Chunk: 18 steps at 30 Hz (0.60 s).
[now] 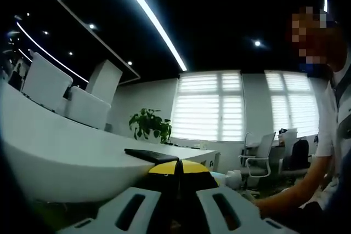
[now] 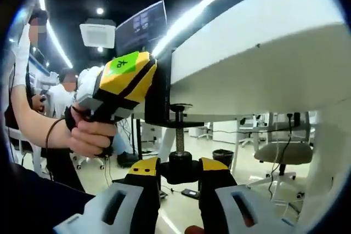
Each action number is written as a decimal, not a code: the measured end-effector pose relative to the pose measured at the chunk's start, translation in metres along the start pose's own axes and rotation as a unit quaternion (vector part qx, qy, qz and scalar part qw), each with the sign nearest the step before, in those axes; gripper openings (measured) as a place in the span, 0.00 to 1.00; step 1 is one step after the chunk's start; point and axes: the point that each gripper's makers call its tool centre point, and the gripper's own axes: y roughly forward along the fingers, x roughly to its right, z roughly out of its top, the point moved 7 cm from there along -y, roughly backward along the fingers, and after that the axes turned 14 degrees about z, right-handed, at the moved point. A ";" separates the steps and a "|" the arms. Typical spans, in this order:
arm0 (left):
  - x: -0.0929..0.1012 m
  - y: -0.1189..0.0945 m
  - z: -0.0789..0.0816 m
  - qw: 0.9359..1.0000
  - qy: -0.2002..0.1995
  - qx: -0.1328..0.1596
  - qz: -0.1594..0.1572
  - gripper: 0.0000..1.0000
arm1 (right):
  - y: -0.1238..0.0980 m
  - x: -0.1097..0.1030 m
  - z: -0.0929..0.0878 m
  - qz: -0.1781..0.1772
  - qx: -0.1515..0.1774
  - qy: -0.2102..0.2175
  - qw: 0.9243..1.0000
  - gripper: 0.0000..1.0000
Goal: Clamp the fixed fixture on the desktop, loosen the retaining clip, secure it to the edge of the desk, and tighten the retaining clip.
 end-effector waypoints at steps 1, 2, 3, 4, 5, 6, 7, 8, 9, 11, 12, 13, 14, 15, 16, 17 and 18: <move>0.000 0.000 0.000 1.000 0.000 0.000 0.000 0.02 | 0.000 -0.003 0.000 0.005 0.001 0.002 1.000 0.25; 0.000 0.000 0.000 1.000 -0.001 0.001 -0.001 0.02 | 0.002 -0.004 0.000 0.005 0.000 0.003 1.000 0.25; 0.000 0.000 0.000 1.000 0.000 0.002 -0.001 0.02 | 0.002 -0.005 0.000 -0.002 -0.005 -0.006 1.000 0.25; 0.000 0.000 0.000 1.000 0.000 0.002 -0.002 0.02 | 0.001 -0.004 0.001 -0.023 -0.014 -0.030 0.999 0.25; 0.000 0.000 0.000 1.000 -0.001 0.002 -0.004 0.02 | 0.000 -0.004 0.001 -0.034 -0.017 -0.043 0.998 0.25; 0.000 0.000 0.000 1.000 -0.002 0.003 -0.005 0.02 | 0.000 -0.006 0.000 -0.049 -0.013 -0.032 0.998 0.25; 0.000 0.000 -0.001 1.000 -0.003 0.004 -0.006 0.02 | -0.002 -0.008 0.000 -0.065 -0.010 -0.030 0.997 0.26; 0.000 0.000 -0.001 1.000 -0.003 0.004 -0.006 0.02 | -0.006 -0.010 0.000 -0.096 -0.011 -0.040 0.995 0.27; 0.000 0.000 -0.001 1.000 -0.003 0.005 -0.006 0.02 | -0.010 -0.010 0.000 -0.134 -0.018 -0.056 0.989 0.31; 0.000 0.000 -0.001 1.000 -0.003 0.005 -0.004 0.02 | -0.015 -0.021 0.002 -0.168 -0.026 -0.079 0.982 0.42; 0.000 0.000 -0.001 1.000 -0.002 0.004 -0.004 0.02 | -0.017 -0.028 0.002 -0.185 -0.024 -0.071 0.980 0.44; 0.000 0.000 -0.001 1.000 -0.001 0.003 -0.004 0.02 | -0.021 -0.034 0.003 -0.200 -0.015 -0.061 0.978 0.44; 0.000 0.000 -0.001 1.000 -0.001 0.003 -0.004 0.02 | -0.022 -0.042 0.003 -0.213 -0.005 -0.053 0.976 0.44; -0.001 0.000 -0.001 1.000 -0.001 0.003 -0.005 0.02 | -0.022 -0.045 0.004 -0.224 -0.002 -0.058 0.973 0.44; -0.001 0.000 -0.001 1.000 -0.001 0.003 -0.005 0.02 | -0.024 -0.050 0.004 -0.240 -0.001 -0.060 0.969 0.44; -0.001 0.000 -0.001 1.000 -0.001 0.003 -0.005 0.02 | -0.028 -0.059 0.006 -0.262 -0.003 -0.060 0.963 0.44; -0.001 0.000 -0.001 1.000 -0.001 0.003 -0.005 0.02 | -0.031 -0.063 0.008 -0.283 -0.002 -0.060 0.957 0.44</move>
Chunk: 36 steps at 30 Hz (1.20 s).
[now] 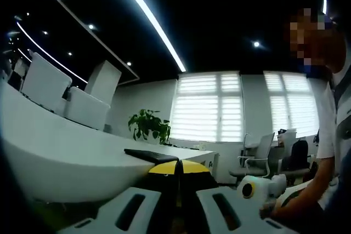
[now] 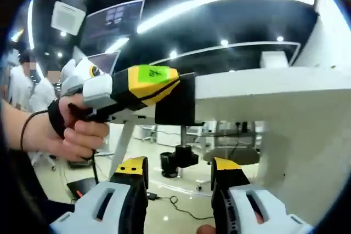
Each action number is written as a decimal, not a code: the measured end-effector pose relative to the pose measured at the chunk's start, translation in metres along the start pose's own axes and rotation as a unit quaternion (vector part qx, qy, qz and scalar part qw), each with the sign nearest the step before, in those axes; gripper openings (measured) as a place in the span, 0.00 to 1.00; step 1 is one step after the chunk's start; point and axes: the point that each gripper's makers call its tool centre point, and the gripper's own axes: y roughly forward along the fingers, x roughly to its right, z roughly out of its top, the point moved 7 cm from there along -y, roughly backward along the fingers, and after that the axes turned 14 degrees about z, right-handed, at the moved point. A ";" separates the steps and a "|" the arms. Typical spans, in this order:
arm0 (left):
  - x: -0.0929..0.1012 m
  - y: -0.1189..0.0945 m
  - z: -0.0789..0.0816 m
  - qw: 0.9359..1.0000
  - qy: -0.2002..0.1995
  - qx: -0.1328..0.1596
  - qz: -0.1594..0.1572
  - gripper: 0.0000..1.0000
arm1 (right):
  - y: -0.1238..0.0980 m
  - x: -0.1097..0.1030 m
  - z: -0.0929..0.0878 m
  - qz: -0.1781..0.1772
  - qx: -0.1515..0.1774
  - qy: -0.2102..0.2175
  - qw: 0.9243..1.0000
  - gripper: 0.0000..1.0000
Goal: Clamp the fixed fixture on the desktop, loosen the retaining clip, secure it to the edge of the desk, and tighten the retaining clip.
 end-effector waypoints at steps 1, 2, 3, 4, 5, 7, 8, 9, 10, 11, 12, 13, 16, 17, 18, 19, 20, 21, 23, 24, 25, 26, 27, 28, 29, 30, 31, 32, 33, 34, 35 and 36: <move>0.000 0.000 0.000 1.000 0.000 0.000 0.000 0.02 | -0.003 0.001 0.001 -0.028 0.006 0.026 0.999 0.44; 0.000 0.000 0.000 1.000 0.000 0.000 0.000 0.02 | -0.005 0.001 0.003 -0.044 0.010 0.038 0.998 0.44; 0.000 0.000 0.000 1.000 0.000 0.001 0.000 0.02 | -0.008 0.000 0.006 -0.061 0.011 0.041 0.997 0.44; 0.000 0.000 0.000 1.000 0.000 0.001 0.000 0.02 | -0.012 -0.001 0.008 -0.082 0.007 0.033 0.996 0.43; 0.000 0.000 0.000 1.000 0.000 0.001 0.000 0.02 | -0.012 0.001 0.009 -0.104 0.016 -0.003 0.994 0.42; 0.000 0.000 0.000 1.000 0.001 0.002 0.002 0.02 | -0.016 -0.004 0.016 -0.128 0.020 -0.054 0.990 0.37; 0.000 0.000 0.000 1.000 0.000 0.003 0.002 0.02 | -0.014 -0.007 0.014 -0.128 0.012 -0.050 0.990 0.37; 0.000 0.000 -0.001 1.000 -0.003 0.005 0.001 0.02 | -0.010 -0.009 0.012 -0.126 0.010 -0.043 0.991 0.38; 0.000 0.000 -0.002 1.000 -0.003 0.006 0.001 0.02 | -0.007 -0.009 0.007 -0.128 0.003 -0.032 0.991 0.39; 0.000 0.000 -0.003 1.000 -0.003 0.005 0.002 0.02 | -0.001 -0.009 0.001 -0.126 -0.007 -0.026 0.992 0.39; 0.000 -0.001 -0.004 1.000 -0.001 0.003 0.003 0.02 | 0.004 -0.008 -0.002 -0.124 -0.010 -0.021 0.992 0.39; 0.000 -0.001 -0.004 1.000 0.000 0.001 0.003 0.02 | 0.009 -0.009 -0.005 -0.121 -0.007 -0.011 0.993 0.40; 0.000 -0.001 -0.005 1.000 0.002 -0.003 0.003 0.02 | 0.021 -0.006 -0.009 -0.124 -0.015 -0.011 0.992 0.40; 0.000 -0.001 -0.004 1.000 0.003 -0.003 0.003 0.02 | 0.025 -0.005 -0.010 -0.125 -0.014 -0.007 0.992 0.40; 0.000 -0.001 -0.004 1.000 0.004 -0.004 0.003 0.02 | 0.028 -0.004 -0.010 -0.126 -0.014 -0.006 0.992 0.40; 0.000 -0.001 -0.004 1.000 0.004 -0.004 0.003 0.02 | 0.032 -0.003 -0.009 -0.126 -0.014 -0.005 0.992 0.40; 0.000 -0.001 -0.004 1.000 0.004 -0.004 0.003 0.02 | 0.036 -0.002 -0.009 -0.125 -0.013 -0.003 0.992 0.39; 0.000 -0.001 -0.004 1.000 0.005 -0.005 0.004 0.02 | 0.040 -0.002 -0.007 -0.125 -0.010 -0.003 0.992 0.38; 0.000 0.000 -0.004 1.000 0.008 -0.007 0.004 0.02 | 0.043 -0.002 -0.005 -0.127 -0.005 -0.003 0.992 0.31; 0.000 0.000 -0.004 1.000 0.010 -0.010 0.004 0.02 | 0.045 -0.002 -0.005 -0.127 -0.005 -0.001 0.992 0.28; 0.000 0.000 -0.004 1.000 0.011 -0.012 0.003 0.02 | 0.047 -0.002 -0.006 -0.127 -0.008 0.002 0.992 0.28; 0.001 0.000 -0.003 1.000 0.013 -0.014 0.003 0.02 | 0.048 -0.002 -0.007 -0.127 -0.010 0.003 0.992 0.28; 0.000 0.000 -0.003 1.000 0.013 -0.014 0.003 0.02 | 0.048 -0.002 -0.007 -0.128 -0.012 0.001 0.992 0.28; 0.000 0.000 -0.004 1.000 0.013 -0.015 0.003 0.02 | 0.048 -0.001 -0.007 -0.128 -0.015 -0.001 0.992 0.26; 0.000 0.000 -0.003 1.000 0.014 -0.015 0.003 0.02 | 0.046 0.000 -0.007 -0.130 -0.016 -0.003 0.991 0.25; 0.000 0.000 -0.004 1.000 0.014 -0.015 0.003 0.02 | 0.046 0.001 -0.007 -0.129 -0.017 -0.005 0.992 0.25; 0.000 0.000 -0.004 1.000 0.014 -0.015 0.003 0.02 | 0.044 0.000 -0.007 -0.122 -0.016 -0.008 0.992 0.24; 0.000 0.000 -0.003 1.000 0.014 -0.016 0.003 0.02 | 0.043 0.001 -0.007 -0.112 -0.015 -0.014 0.993 0.24; 0.000 0.000 -0.003 1.000 0.014 -0.017 0.002 0.02 | 0.044 0.003 -0.008 -0.099 -0.009 -0.010 0.995 0.24; 0.000 0.000 -0.003 1.000 0.015 -0.018 0.001 0.02 | 0.045 0.003 -0.009 -0.078 0.000 0.002 0.997 0.24; 0.000 0.000 -0.003 1.000 0.015 -0.018 0.001 0.02 | 0.045 0.005 -0.010 -0.059 -0.001 -0.005 0.998 0.24; 0.000 0.000 -0.003 1.000 0.017 -0.019 0.001 0.02 | 0.045 0.007 -0.010 -0.039 -0.003 -0.017 0.999 0.24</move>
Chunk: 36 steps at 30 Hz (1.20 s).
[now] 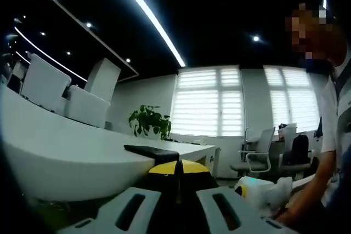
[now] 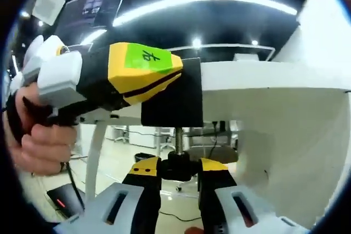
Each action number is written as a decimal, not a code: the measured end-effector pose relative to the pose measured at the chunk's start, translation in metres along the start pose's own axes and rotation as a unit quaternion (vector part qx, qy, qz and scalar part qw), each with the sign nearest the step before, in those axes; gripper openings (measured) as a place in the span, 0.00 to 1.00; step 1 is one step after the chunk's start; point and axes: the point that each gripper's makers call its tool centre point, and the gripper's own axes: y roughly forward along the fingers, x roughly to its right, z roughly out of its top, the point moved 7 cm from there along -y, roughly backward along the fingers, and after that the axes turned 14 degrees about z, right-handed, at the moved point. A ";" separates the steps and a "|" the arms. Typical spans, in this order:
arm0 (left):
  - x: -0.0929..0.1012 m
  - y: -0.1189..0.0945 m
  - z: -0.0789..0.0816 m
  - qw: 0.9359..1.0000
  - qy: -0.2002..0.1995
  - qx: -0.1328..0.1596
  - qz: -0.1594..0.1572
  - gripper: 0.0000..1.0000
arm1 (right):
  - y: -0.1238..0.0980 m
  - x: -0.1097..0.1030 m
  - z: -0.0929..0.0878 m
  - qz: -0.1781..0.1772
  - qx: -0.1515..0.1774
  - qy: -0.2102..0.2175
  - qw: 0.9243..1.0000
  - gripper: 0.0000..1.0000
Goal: Clamp the fixed fixture on the desktop, loosen the retaining clip, secure it to the edge of the desk, and tighten the retaining clip.
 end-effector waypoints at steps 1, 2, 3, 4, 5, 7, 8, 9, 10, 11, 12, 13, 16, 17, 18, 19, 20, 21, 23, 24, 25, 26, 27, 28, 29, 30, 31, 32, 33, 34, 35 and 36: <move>0.000 0.000 0.000 1.000 0.001 -0.001 0.000 0.02 | 0.000 0.002 -0.001 0.024 0.002 -0.006 1.000 0.24; 0.000 0.000 0.000 1.000 0.001 -0.002 0.000 0.02 | 0.000 0.004 -0.002 0.047 0.005 -0.009 0.999 0.24; 0.000 0.000 0.000 1.000 0.001 -0.004 0.000 0.02 | 0.000 0.007 -0.003 0.069 0.009 -0.006 0.998 0.24; 0.000 0.000 0.000 1.000 0.001 -0.004 -0.001 0.02 | 0.001 0.009 -0.004 0.092 0.011 -0.001 0.996 0.24; 0.000 0.000 0.000 1.000 0.001 -0.004 -0.002 0.02 | -0.001 0.011 -0.003 0.114 0.015 0.003 0.993 0.24; -0.001 0.000 0.000 1.000 0.000 -0.004 -0.002 0.02 | 0.000 0.016 -0.004 0.147 0.018 0.013 0.989 0.24; 0.000 0.000 0.000 1.000 0.000 -0.003 -0.001 0.02 | 0.001 0.020 -0.003 0.173 0.018 0.016 0.985 0.24; 0.000 0.000 0.000 1.000 -0.001 -0.002 -0.001 0.02 | 0.001 0.021 -0.003 0.184 0.017 0.013 0.983 0.24; 0.000 0.000 0.000 1.000 -0.001 -0.001 -0.001 0.02 | 0.002 0.023 -0.003 0.202 0.015 0.017 0.979 0.24; 0.000 0.000 0.000 1.000 -0.002 -0.001 -0.001 0.02 | 0.003 0.029 -0.005 0.214 0.009 0.018 0.977 0.24; 0.000 0.000 0.000 1.000 -0.002 0.000 -0.001 0.02 | 0.003 0.032 -0.004 0.231 0.000 0.025 0.973 0.24; 0.000 0.000 0.000 1.000 -0.002 0.000 -0.002 0.02 | 0.005 0.030 -0.003 0.245 -0.008 0.024 0.969 0.24; 0.000 0.000 0.000 1.000 -0.002 -0.001 -0.003 0.02 | 0.009 0.032 -0.002 0.254 -0.015 0.009 0.967 0.24; 0.000 0.000 0.000 1.000 -0.002 -0.001 -0.004 0.02 | 0.010 0.030 -0.003 0.249 -0.015 0.003 0.968 0.25; 0.000 0.000 0.000 1.000 -0.002 -0.001 -0.004 0.02 | 0.009 0.031 -0.003 0.236 -0.016 0.002 0.972 0.25; 0.000 0.000 0.000 1.000 -0.002 -0.001 -0.004 0.02 | 0.008 0.030 -0.007 0.224 -0.025 0.010 0.974 0.25; -0.001 0.000 0.000 1.000 -0.002 -0.001 -0.004 0.02 | 0.004 0.029 -0.011 0.201 -0.040 0.021 0.979 0.25; -0.001 0.000 0.000 1.000 -0.002 -0.001 -0.004 0.02 | 0.002 0.028 -0.012 0.189 -0.041 0.022 0.981 0.26; -0.001 0.000 0.000 1.000 -0.003 0.000 -0.005 0.02 | -0.011 0.022 -0.009 0.153 -0.030 0.026 0.987 0.31; -0.001 0.000 0.000 1.000 -0.004 0.001 -0.005 0.02 | -0.015 0.019 -0.009 0.135 -0.028 0.038 0.990 0.35; -0.001 0.000 0.000 1.000 -0.005 0.002 -0.005 0.02 | -0.016 0.011 -0.009 0.119 -0.022 0.050 0.991 0.37; -0.001 0.000 0.000 1.000 -0.006 0.003 -0.005 0.02 | -0.019 0.008 -0.010 0.091 -0.019 0.065 0.993 0.38; -0.001 0.000 0.000 1.000 -0.006 0.004 -0.004 0.02 | -0.025 0.008 -0.008 0.062 -0.020 0.054 0.996 0.41; -0.001 0.000 0.000 1.000 -0.007 0.005 -0.004 0.02 | -0.027 0.006 -0.007 0.030 -0.027 0.042 0.998 0.46; -0.002 -0.001 0.000 1.000 -0.007 0.005 -0.004 0.02 | -0.028 0.003 -0.006 0.006 -0.026 0.046 0.999 0.48; -0.001 -0.001 0.000 1.000 -0.008 0.006 -0.004 0.02 | -0.030 0.001 -0.004 -0.018 -0.025 0.052 0.998 0.49; -0.001 -0.001 0.000 1.000 -0.008 0.006 -0.004 0.02 | -0.032 0.002 -0.002 -0.053 -0.029 0.055 0.997 0.49; -0.001 -0.001 0.000 1.000 -0.008 0.006 -0.005 0.02 | -0.035 0.001 0.000 -0.080 -0.026 0.069 0.994 0.49; -0.001 -0.001 0.000 1.000 -0.009 0.007 -0.004 0.02 | -0.035 -0.002 0.002 -0.091 -0.027 0.070 0.993 0.49; -0.001 -0.001 0.000 1.000 -0.009 0.008 -0.003 0.02 | -0.035 -0.005 0.005 -0.101 -0.028 0.055 0.993 0.49; -0.001 -0.001 0.000 1.000 -0.009 0.009 -0.003 0.02 | -0.033 -0.010 0.008 -0.098 -0.024 0.050 0.994 0.49; -0.001 -0.001 -0.001 1.000 -0.010 0.009 -0.002 0.02 | -0.030 -0.015 0.011 -0.095 -0.020 0.045 0.994 0.49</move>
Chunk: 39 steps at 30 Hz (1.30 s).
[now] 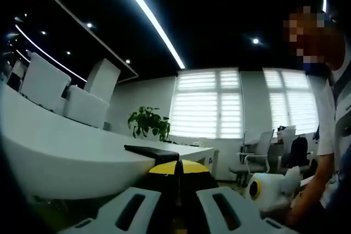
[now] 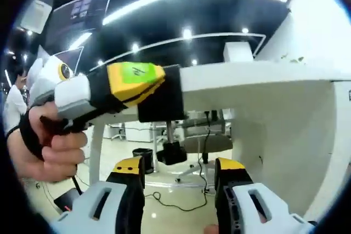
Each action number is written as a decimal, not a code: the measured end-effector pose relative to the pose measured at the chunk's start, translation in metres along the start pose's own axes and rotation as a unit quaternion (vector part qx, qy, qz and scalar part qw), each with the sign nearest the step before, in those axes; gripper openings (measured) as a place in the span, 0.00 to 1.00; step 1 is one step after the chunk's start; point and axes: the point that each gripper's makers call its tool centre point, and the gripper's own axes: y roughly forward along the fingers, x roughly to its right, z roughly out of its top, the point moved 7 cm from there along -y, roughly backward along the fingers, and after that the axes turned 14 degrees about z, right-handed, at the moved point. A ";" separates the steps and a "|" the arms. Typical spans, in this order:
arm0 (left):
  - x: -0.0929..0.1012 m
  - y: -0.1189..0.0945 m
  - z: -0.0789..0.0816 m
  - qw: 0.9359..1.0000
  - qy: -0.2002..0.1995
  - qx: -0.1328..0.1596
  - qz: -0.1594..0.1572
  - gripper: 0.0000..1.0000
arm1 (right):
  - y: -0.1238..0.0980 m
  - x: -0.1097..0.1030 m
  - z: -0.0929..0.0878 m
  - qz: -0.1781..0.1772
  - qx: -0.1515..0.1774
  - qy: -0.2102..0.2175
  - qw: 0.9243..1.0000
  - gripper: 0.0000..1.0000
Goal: Clamp the fixed fixture on the desktop, loosen the retaining clip, secure it to the edge of the desk, and tighten the retaining clip.
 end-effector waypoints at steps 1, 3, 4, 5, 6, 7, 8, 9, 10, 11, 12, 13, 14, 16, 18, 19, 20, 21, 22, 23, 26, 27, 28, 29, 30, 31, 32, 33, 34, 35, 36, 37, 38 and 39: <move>0.000 0.000 0.000 1.000 0.000 0.000 0.000 0.02 | 0.001 -0.005 0.001 -0.002 0.001 -0.003 1.000 0.49; 0.000 0.000 0.000 1.000 -0.002 0.002 0.001 0.02 | 0.010 -0.013 0.001 -0.002 0.002 -0.002 1.000 0.49; 0.000 0.000 0.000 1.000 -0.002 0.003 0.001 0.02 | 0.015 -0.015 0.001 -0.008 0.002 -0.007 1.000 0.49; 0.000 0.000 0.000 1.000 -0.001 0.002 0.002 0.02 | 0.021 -0.015 -0.001 -0.014 -0.003 -0.018 1.000 0.49; 0.000 0.000 0.000 1.000 0.000 0.002 0.003 0.02 | 0.025 -0.015 -0.002 -0.016 -0.010 -0.020 1.000 0.49; 0.000 0.000 0.000 1.000 0.001 0.001 0.003 0.02 | 0.031 -0.013 -0.005 -0.020 -0.013 -0.017 1.000 0.49; 0.000 0.000 0.000 1.000 0.001 0.000 0.003 0.02 | 0.034 -0.011 -0.006 -0.021 -0.018 -0.016 0.999 0.49; 0.000 0.000 0.000 1.000 0.001 0.000 0.003 0.02 | 0.036 -0.010 -0.006 -0.021 -0.020 -0.015 0.999 0.49; 0.000 0.000 0.000 1.000 0.001 0.000 0.002 0.02 | 0.038 -0.008 -0.005 -0.026 -0.012 -0.004 1.000 0.49; 0.000 0.000 0.000 1.000 0.000 0.001 0.002 0.02 | 0.041 -0.006 -0.004 -0.026 -0.009 -0.005 1.000 0.47; -0.001 0.000 0.000 1.000 -0.003 0.004 0.001 0.02 | 0.042 -0.005 -0.004 -0.028 -0.008 -0.008 1.000 0.45; -0.001 0.000 -0.001 1.000 -0.006 0.006 0.000 0.02 | 0.042 -0.003 -0.004 -0.031 -0.008 -0.009 0.999 0.42; -0.001 0.000 -0.001 1.000 -0.007 0.009 0.000 0.02 | 0.042 0.000 -0.004 -0.034 -0.008 -0.009 0.999 0.37; -0.001 0.000 -0.001 1.000 -0.009 0.011 0.001 0.02 | 0.040 0.004 -0.006 -0.039 -0.016 -0.007 0.999 0.31; -0.001 0.000 -0.001 1.000 -0.010 0.012 0.001 0.02 | 0.038 0.007 -0.008 -0.039 -0.022 -0.004 0.999 0.30; -0.001 0.000 -0.001 1.000 -0.010 0.012 0.002 0.02 | 0.036 0.008 -0.008 -0.039 -0.023 -0.004 0.999 0.30; -0.001 0.000 -0.001 1.000 -0.009 0.012 0.002 0.02 | 0.036 0.008 -0.008 -0.037 -0.022 -0.005 0.999 0.29; -0.001 0.000 -0.001 1.000 -0.009 0.012 0.003 0.02 | 0.040 0.011 -0.009 -0.030 -0.023 -0.005 0.999 0.27; -0.001 0.000 -0.001 1.000 -0.009 0.012 0.003 0.02 | 0.040 0.011 -0.009 -0.026 -0.021 -0.004 0.999 0.27; -0.001 0.000 -0.001 1.000 -0.009 0.011 0.003 0.02 | 0.039 0.007 -0.009 -0.014 -0.017 0.007 1.000 0.27; -0.001 0.000 0.000 1.000 -0.008 0.009 0.002 0.02 | 0.037 0.009 -0.009 0.009 -0.010 -0.007 1.000 0.27; -0.001 0.000 0.000 1.000 -0.007 0.009 0.002 0.02 | 0.036 0.010 -0.010 0.016 -0.008 -0.010 1.000 0.27; -0.001 0.000 0.000 1.000 -0.007 0.008 0.002 0.02 | 0.036 0.011 -0.010 0.027 -0.005 -0.012 1.000 0.27; -0.001 0.000 0.000 1.000 -0.008 0.009 0.001 0.02 | 0.037 0.011 -0.010 0.043 -0.001 -0.016 0.999 0.27; -0.001 0.000 0.000 1.000 -0.008 0.009 0.001 0.02 | 0.037 0.011 -0.011 0.054 0.002 -0.018 0.998 0.26; -0.001 0.000 0.000 1.000 -0.008 0.009 0.001 0.02 | 0.037 0.013 -0.011 0.069 0.008 -0.013 0.997 0.26; 0.000 0.000 -0.001 1.000 -0.008 0.009 0.001 0.02 | 0.037 0.014 -0.011 0.089 0.012 -0.010 0.996 0.26; 0.000 0.000 -0.001 1.000 -0.007 0.009 0.000 0.02 | 0.037 0.016 -0.012 0.110 0.016 -0.011 0.994 0.26; 0.000 0.000 -0.001 1.000 -0.007 0.008 -0.001 0.02 | 0.037 0.018 -0.012 0.132 0.020 -0.009 0.991 0.26; 0.000 0.000 -0.001 1.000 -0.007 0.008 -0.001 0.02 | 0.038 0.020 -0.012 0.155 0.023 -0.014 0.988 0.26; 0.000 0.000 -0.001 1.000 -0.007 0.009 -0.002 0.02 | 0.038 0.022 -0.012 0.184 0.021 -0.021 0.982 0.26; 0.000 0.000 -0.001 1.000 -0.008 0.009 -0.002 0.02 | 0.039 0.026 -0.012 0.226 0.018 -0.016 0.974 0.26; 0.000 0.000 -0.001 1.000 -0.009 0.010 -0.002 0.02 | 0.041 0.029 -0.011 0.253 0.017 -0.011 0.967 0.26; 0.000 0.000 -0.001 1.000 -0.010 0.011 -0.003 0.02 | 0.042 0.031 -0.011 0.276 0.016 -0.016 0.961 0.26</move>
